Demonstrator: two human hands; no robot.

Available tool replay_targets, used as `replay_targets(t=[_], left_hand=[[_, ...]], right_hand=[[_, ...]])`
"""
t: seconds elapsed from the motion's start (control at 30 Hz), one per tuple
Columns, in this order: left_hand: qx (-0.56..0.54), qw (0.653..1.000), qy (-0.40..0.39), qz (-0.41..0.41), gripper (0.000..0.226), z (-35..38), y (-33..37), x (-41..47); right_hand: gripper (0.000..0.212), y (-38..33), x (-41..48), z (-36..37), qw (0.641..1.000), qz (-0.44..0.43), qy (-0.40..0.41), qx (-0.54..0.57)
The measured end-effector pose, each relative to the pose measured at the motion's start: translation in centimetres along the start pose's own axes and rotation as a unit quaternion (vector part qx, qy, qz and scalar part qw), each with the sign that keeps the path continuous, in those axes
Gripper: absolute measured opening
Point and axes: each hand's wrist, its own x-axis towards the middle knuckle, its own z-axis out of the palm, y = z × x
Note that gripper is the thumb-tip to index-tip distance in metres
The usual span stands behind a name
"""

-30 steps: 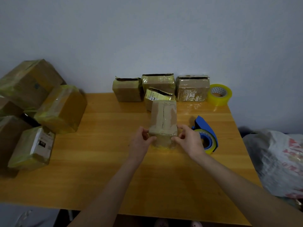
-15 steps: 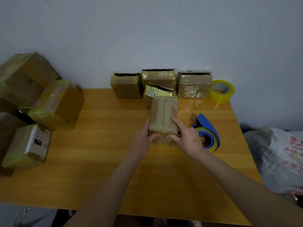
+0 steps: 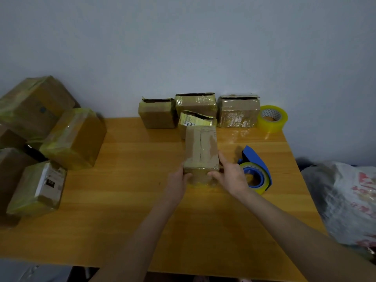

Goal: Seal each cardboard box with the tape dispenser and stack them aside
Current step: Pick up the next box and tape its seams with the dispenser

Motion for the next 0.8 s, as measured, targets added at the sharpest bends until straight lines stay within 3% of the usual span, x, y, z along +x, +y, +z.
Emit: replay_targets(t=[0.1, 0.2, 0.27, 0.37, 0.43, 0.53, 0.63, 0.73, 0.8], left_hand=[[-0.014, 0.998, -0.057, 0.018, 0.042, -0.9, -0.4, 0.1], [-0.152, 0.983, -0.103, -0.014, 0.056, -1.4, 1.0, -0.2], [-0.205, 0.974, -0.064, -0.072, 0.059, -0.9, 2.7, 0.1], [-0.073, 0.99, 0.003, -0.117, 0.038, -0.1, 4.2, 0.9], [-0.015, 0.994, 0.042, -0.104, 0.034, 0.1, 3.6, 1.0], [-0.104, 0.99, 0.04, -0.091, 0.036, -0.4, 2.5, 1.1], [-0.224, 0.964, 0.019, -0.142, 0.043, -1.3, 1.9, 2.1], [-0.245, 0.956, -0.065, -0.15, 0.064, -1.9, 1.8, 2.2], [-0.221, 0.958, -0.108, -0.147, 0.073, -1.8, 2.0, 1.9]], right_hand=[[0.08, 0.4, 0.1, -0.7, 0.998, 0.004, -0.025, 0.061], [0.069, -0.3, -0.1, -0.9, 0.992, 0.038, -0.033, 0.112], [0.066, -1.4, 0.0, -0.4, 0.994, 0.068, -0.023, 0.078], [0.058, -2.4, 0.2, 0.4, 0.994, 0.103, -0.008, 0.033], [0.053, -2.3, 0.2, 0.7, 0.994, 0.104, 0.014, 0.022], [0.052, -1.8, 0.5, 0.4, 0.995, 0.097, 0.011, 0.035], [0.057, -1.3, 1.0, -0.5, 0.991, 0.113, -0.003, 0.075], [0.068, -1.9, 0.6, -0.5, 0.986, 0.117, -0.011, 0.122], [0.059, -2.7, 0.3, 0.1, 0.993, 0.097, -0.034, 0.054]])
